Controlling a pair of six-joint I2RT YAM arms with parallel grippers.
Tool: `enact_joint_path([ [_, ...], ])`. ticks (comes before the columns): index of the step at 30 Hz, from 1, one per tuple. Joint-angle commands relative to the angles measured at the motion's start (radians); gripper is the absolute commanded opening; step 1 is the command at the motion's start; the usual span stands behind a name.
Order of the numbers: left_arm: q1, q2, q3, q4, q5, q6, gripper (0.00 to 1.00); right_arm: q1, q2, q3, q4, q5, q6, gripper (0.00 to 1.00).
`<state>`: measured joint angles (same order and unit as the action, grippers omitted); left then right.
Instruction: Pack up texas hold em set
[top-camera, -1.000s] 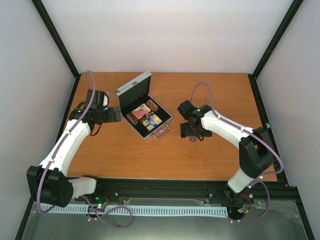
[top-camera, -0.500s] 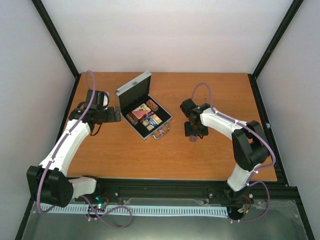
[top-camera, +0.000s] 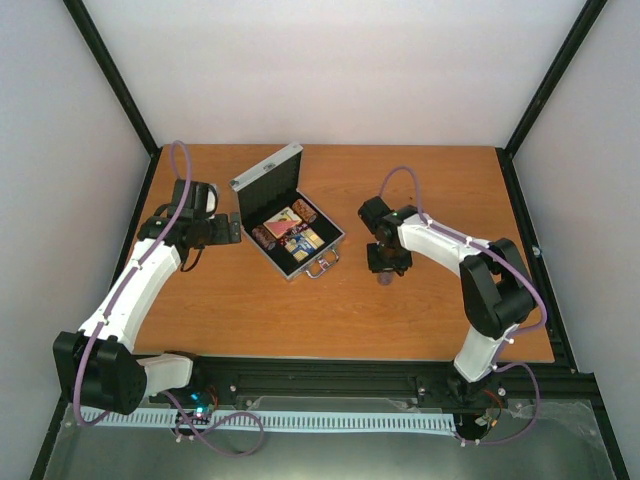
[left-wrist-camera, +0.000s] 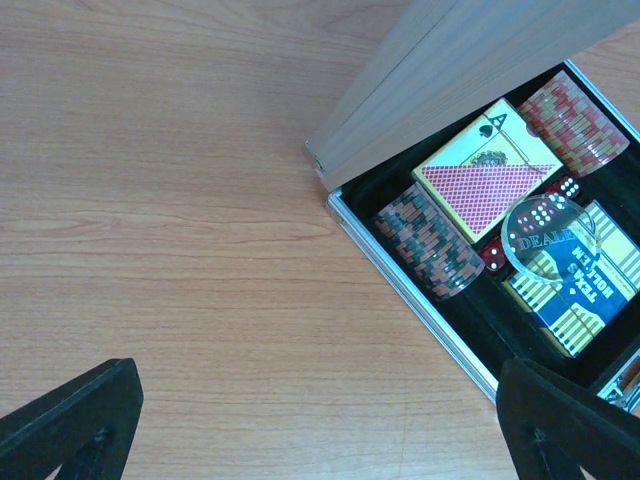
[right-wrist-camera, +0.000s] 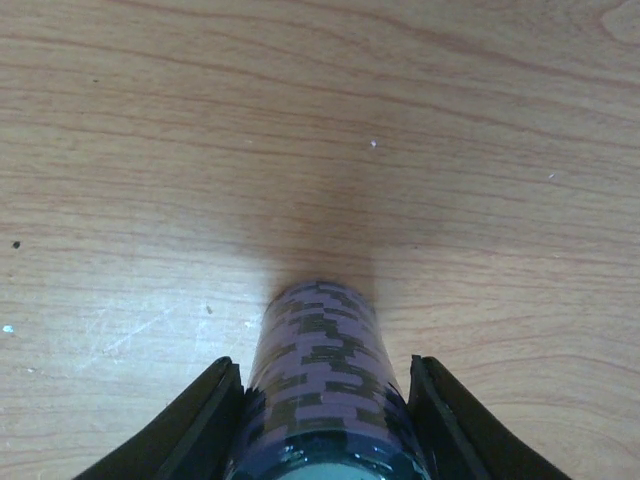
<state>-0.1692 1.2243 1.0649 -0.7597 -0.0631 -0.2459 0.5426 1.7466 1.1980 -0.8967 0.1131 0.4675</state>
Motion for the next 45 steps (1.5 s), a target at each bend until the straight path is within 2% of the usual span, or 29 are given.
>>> enact_joint_path([
  [1,0.005,-0.009,0.020,0.006,-0.014,0.009,1.00,-0.007,-0.068,0.053,-0.030,-0.034,0.008,0.07],
  [7,0.005,-0.020,0.012,0.006,-0.012,0.005,1.00,-0.002,-0.163,0.119,0.025,-0.202,0.038,0.04],
  [10,0.005,-0.021,0.009,0.007,-0.014,0.005,1.00,0.017,-0.200,0.104,0.136,-0.301,0.082,0.04],
  [15,0.006,-0.020,0.009,0.012,-0.014,0.001,1.00,0.078,-0.181,0.067,0.364,-0.373,0.142,0.03],
  [24,0.005,-0.016,0.050,-0.015,-0.019,-0.015,1.00,0.246,0.042,0.214,0.564,-0.245,0.030,0.03],
  [32,0.005,-0.011,0.054,-0.030,-0.027,-0.015,1.00,0.271,0.149,0.265,0.676,-0.186,-0.007,0.03],
  [45,0.005,0.004,0.077,-0.058,-0.036,0.006,1.00,0.307,0.254,0.311,0.740,-0.205,-0.038,0.03],
])
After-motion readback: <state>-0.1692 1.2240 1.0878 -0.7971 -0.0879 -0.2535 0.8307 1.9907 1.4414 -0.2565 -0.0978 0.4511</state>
